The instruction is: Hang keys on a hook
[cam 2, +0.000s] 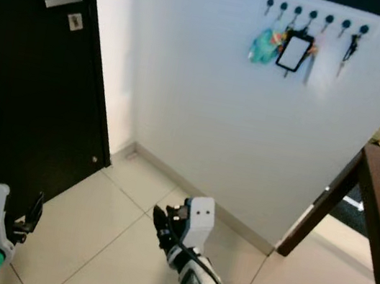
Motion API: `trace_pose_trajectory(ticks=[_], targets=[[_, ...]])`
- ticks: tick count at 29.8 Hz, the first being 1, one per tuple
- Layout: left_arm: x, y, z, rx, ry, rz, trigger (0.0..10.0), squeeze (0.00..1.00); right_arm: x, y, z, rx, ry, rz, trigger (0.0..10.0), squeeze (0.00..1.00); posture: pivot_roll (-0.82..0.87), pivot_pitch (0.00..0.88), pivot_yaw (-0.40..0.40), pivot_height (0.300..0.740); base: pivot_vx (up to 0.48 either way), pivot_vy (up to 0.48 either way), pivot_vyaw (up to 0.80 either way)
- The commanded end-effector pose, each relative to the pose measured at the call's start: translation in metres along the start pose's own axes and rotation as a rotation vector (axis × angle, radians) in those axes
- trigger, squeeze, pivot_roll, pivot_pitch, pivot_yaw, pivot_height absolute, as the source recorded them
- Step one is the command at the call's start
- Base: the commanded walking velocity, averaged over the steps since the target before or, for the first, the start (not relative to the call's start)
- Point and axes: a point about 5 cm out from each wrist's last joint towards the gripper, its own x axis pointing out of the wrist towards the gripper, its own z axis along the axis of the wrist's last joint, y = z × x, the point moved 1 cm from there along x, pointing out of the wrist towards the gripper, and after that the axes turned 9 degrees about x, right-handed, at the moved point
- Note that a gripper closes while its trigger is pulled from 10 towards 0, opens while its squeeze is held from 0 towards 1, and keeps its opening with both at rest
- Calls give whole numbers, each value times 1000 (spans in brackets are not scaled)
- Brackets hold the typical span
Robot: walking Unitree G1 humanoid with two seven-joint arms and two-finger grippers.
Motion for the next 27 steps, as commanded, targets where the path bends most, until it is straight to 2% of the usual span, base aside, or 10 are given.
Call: trace_pose_trajectory(ticks=[1,15,27], targets=[[-3,1,1,39,-10,-2,10000,0,-1,-2,-3,9,15,-4,10000,0,-60,39,96,740,0,-480,0],[-3,1,1,19,-10,-1,10000,0,0,0,-4,18,12,-6,10000,0,-55,42,104,740,0,-480,0],[-2,8,-3,14,26,28,10000,0,0,0,-4,22,13,-7,10000,0,-55,42,104,740,0,0,0]])
